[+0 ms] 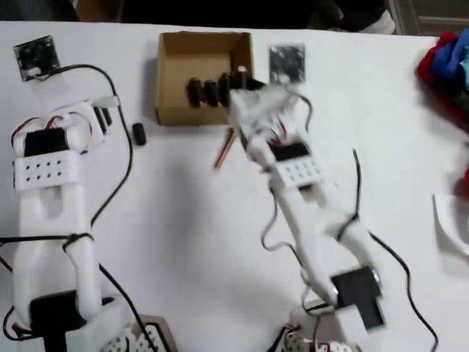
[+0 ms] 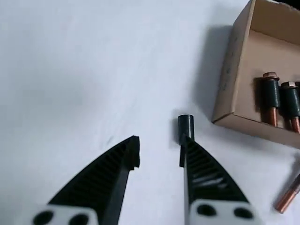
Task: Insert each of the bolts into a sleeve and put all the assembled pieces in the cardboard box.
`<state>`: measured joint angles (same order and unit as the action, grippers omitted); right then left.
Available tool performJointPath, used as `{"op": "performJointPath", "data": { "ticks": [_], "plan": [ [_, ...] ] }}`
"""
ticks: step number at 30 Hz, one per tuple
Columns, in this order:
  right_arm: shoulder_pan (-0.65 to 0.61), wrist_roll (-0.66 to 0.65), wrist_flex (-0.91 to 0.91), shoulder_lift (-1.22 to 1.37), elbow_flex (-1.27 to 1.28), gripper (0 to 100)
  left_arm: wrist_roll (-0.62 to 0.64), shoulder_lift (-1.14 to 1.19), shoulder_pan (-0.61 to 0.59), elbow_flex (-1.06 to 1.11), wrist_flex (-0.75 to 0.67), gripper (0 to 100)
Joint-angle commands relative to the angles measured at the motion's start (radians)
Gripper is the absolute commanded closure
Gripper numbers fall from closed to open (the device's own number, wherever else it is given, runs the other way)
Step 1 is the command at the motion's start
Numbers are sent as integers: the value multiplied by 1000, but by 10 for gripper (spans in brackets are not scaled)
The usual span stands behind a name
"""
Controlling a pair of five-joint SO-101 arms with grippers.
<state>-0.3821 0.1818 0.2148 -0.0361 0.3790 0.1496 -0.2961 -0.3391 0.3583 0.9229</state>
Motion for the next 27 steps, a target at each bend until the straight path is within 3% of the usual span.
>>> {"op": "performJointPath", "data": {
  "ticks": [1,5,11,15,19,27],
  "plan": [
    [-45,17,134,162,-333,979,-89,-2,-17,-2,-3,842],
    [-54,23,335,430,-726,979,-97,-2,-20,59,-52,842],
    [-50,17,622,842,-1473,980,-95,-3,-20,292,-279,842],
    [-54,23,697,1079,-1829,980,-95,-8,-20,380,-382,842],
    [-58,25,648,1205,-1919,980,-95,-5,-20,394,-393,842],
    [-88,23,506,1224,-1820,980,-95,-3,-20,401,-394,842]
  ]
}}
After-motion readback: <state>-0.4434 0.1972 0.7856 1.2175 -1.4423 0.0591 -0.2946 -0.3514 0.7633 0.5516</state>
